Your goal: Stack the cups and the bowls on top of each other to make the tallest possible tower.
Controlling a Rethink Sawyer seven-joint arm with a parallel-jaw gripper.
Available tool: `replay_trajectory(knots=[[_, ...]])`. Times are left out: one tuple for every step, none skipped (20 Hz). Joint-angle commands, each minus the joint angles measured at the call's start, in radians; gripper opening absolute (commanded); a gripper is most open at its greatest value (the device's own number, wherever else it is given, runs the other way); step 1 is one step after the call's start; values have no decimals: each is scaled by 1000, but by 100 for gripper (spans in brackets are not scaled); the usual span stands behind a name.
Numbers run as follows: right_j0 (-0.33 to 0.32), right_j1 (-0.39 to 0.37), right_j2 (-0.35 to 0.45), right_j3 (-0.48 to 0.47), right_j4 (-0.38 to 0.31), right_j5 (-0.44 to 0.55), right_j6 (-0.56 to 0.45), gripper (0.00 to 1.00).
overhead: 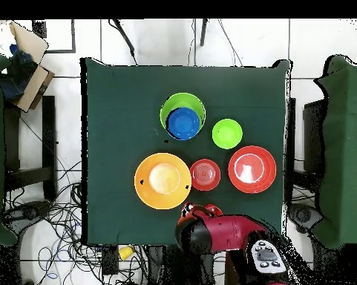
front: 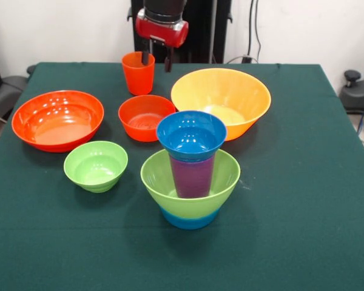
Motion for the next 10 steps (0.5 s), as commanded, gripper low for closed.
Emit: replay_trajectory(knots=[[68, 103, -8, 7, -30, -90, 91, 100], [81, 108, -25, 4, -27, -91, 93, 100], [90, 110, -38, 0, -25, -88, 93, 100], [97, 113, -50, -4, -23, -85, 91, 100], [101, 115, -57, -7, -21, -86, 89, 100], [100, 117, -60, -9, -21, -86, 85, 100], [97, 119, -59, -11, -20, -88, 80, 100], [97, 122, -58, -15, -18, -89, 78, 100], [98, 124, -57, -18, -15, -91, 76, 100], [101, 129, -57, -23, -12, -92, 78, 100]])
